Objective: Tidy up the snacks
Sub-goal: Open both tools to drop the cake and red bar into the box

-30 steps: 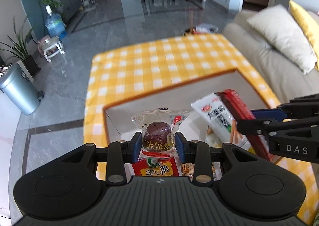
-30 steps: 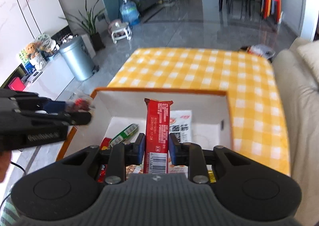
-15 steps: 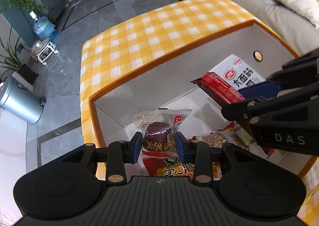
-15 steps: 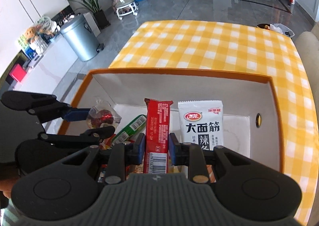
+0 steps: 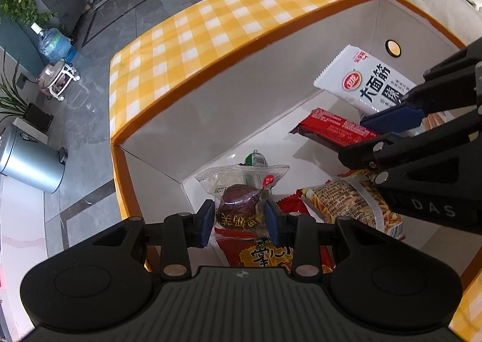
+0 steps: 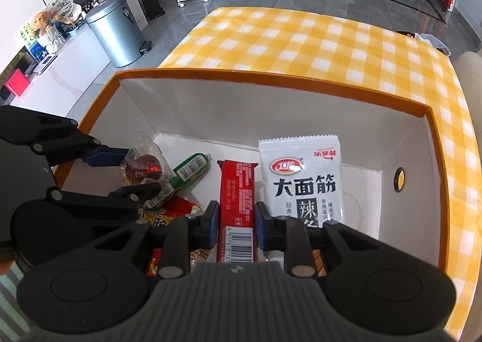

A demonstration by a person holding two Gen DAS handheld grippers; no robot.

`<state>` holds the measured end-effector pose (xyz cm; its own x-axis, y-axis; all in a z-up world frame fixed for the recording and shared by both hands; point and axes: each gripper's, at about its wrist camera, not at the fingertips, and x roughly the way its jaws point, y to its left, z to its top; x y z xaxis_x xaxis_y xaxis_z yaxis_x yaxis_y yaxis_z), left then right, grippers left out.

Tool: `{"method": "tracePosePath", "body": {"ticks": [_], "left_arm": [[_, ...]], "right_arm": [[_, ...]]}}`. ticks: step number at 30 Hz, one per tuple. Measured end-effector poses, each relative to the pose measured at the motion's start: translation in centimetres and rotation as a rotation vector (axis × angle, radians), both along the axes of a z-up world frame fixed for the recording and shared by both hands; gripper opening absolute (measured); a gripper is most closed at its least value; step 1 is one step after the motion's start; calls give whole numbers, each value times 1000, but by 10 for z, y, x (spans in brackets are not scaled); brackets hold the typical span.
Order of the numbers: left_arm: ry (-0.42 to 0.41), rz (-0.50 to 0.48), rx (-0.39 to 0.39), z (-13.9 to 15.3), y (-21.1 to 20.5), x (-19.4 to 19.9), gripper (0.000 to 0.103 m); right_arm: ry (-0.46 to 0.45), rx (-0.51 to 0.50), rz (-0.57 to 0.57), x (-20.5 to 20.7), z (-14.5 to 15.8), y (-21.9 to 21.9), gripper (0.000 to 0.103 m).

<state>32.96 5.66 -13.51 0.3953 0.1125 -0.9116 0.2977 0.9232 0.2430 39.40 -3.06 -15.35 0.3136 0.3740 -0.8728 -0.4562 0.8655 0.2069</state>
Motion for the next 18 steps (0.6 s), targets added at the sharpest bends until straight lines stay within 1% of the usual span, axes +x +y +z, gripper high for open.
{"method": "tracePosePath", "body": {"ticks": [5,9,14,15,17,18], "left_arm": [[6,-5,12,-2,-1,-1,40],[6,1,21,-2,-2,-2,40],[12,2,53,-4,-4,-4,41],[12,-2,63,-5,-5,-5,42],[8,-9,79,-6,-6,-6,47],[6,-14,86,-5,-7,-7,48]], "right_arm": [[-12,-8,9,-2,4,2,23],[-33,-25,24,-9,14,-1,32],[-65,-55,38,-18,24,-4,38],[-62,-58,35,-19,24,-5,39],[-60,-62,28,-21,24,-7,40],[-59,-64,24,-22,24,-8,40]]}}
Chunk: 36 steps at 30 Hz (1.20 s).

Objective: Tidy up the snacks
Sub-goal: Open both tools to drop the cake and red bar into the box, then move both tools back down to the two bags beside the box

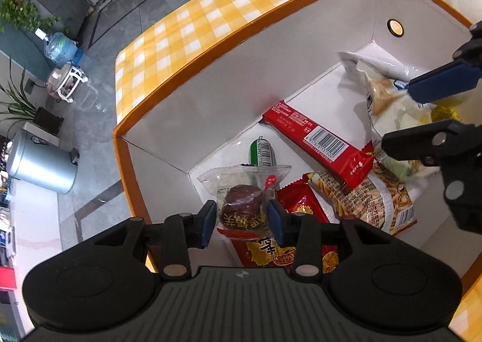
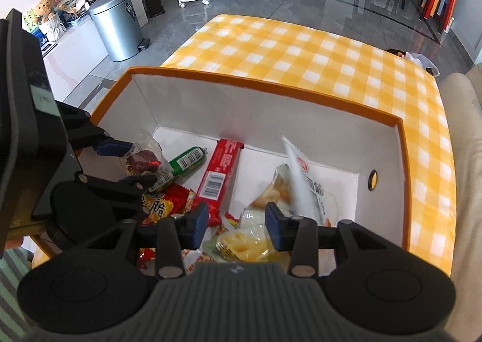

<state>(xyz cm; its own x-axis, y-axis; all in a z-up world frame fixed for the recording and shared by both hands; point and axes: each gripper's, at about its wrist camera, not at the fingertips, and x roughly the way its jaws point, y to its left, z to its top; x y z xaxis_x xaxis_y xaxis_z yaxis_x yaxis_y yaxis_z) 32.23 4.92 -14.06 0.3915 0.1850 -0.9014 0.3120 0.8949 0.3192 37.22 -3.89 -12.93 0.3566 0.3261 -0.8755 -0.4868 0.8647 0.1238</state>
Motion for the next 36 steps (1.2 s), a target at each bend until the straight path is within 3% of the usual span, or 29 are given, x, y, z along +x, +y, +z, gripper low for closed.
{"method": "tracePosePath", "body": {"ticks": [5,14,25,30,32,36], "left_arm": [[-28,-9,36,7,-2,-6,51],[-126,-25,24,42,-4,-29,56],[-320,28,-73,92,4,-83,56],[-380,41,-165,109,4,-116,58],[-392,39,-194,112,3,-128,59],[-411,31,-207,112,-2,-154,60]], "right_arm": [[-3,-10,-16,-6,3,-6,42],[-67,10,-52,-28,28,-18,49],[-240,96,-127,-88,77,-45,54],[-303,110,-159,-123,91,-56,55],[-325,119,-172,-138,95,-62,62],[-362,130,-203,-168,97,-73,64]]}}
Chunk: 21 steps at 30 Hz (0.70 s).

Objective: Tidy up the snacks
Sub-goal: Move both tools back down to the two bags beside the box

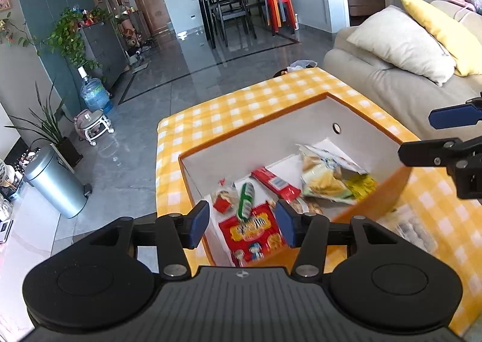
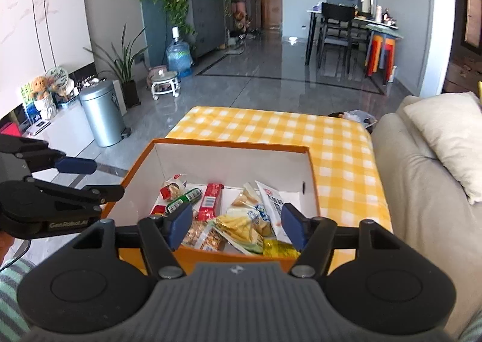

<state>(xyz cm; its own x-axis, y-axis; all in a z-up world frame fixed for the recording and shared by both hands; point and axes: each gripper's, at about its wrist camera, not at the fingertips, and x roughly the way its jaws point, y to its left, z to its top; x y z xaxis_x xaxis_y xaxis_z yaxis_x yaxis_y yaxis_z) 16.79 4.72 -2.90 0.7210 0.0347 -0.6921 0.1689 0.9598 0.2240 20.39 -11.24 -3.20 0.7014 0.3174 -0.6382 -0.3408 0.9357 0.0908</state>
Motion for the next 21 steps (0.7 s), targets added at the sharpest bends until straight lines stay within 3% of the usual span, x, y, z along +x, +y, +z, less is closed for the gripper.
{"method": "tracePosePath", "body": {"ticks": [3,12,21], "left_arm": [[7,0,-14,-4,-1,-15,60],[70,70,-176,-24,1,-48,61],[151,54,-196,-44,-17,-65,61]], "right_arm": [[-1,5,-19,-19,-4,-10,65],[34,-17,-78,-60,-33,-35,65],[108,-90,-100,-85,-71,-50,65]]}}
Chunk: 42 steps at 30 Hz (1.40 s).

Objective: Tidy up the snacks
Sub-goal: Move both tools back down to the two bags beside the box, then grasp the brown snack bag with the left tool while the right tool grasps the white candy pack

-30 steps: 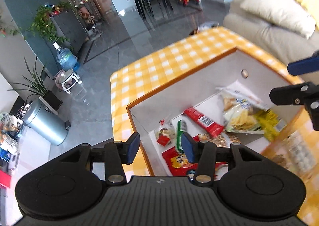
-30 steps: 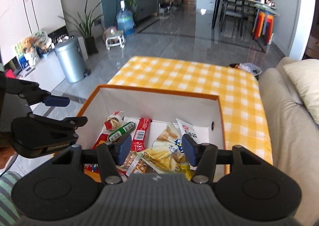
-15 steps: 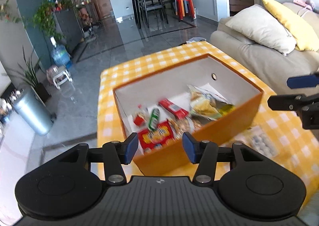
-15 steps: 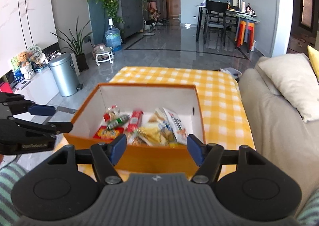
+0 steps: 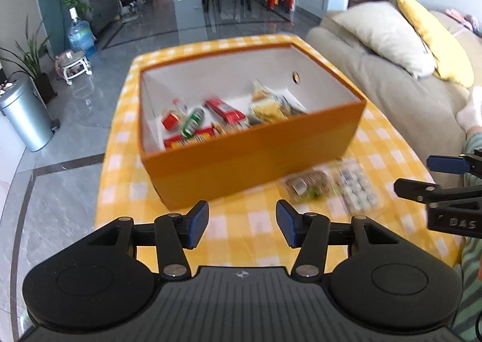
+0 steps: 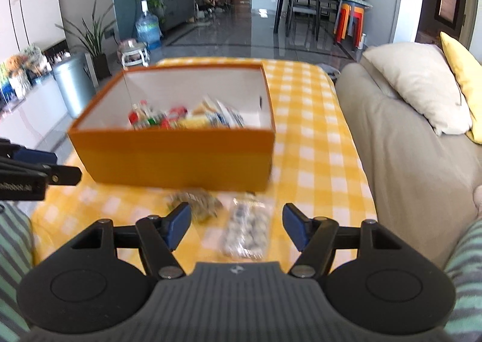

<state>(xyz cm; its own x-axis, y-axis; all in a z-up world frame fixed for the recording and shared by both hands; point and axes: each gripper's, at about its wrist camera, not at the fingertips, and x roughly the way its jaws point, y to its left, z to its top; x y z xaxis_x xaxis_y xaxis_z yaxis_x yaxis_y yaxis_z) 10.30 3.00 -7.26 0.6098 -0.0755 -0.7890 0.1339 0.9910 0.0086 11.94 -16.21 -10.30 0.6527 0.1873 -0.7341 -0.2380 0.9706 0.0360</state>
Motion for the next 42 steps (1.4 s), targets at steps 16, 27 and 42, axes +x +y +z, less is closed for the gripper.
{"method": "tracePosePath", "body": {"ticks": [16,27,42], "left_arm": [[31,-13,-6,-22,-17,14,61],[66,-28,-29,-37,-27,37,61],[120,3,-175,-62,-49,82,62]], "right_arm": [[43,-39,6,12,-38,-2,66],[50,2,36,36,-50,10,66],[161,24,-43,72,-84,5,61]]}}
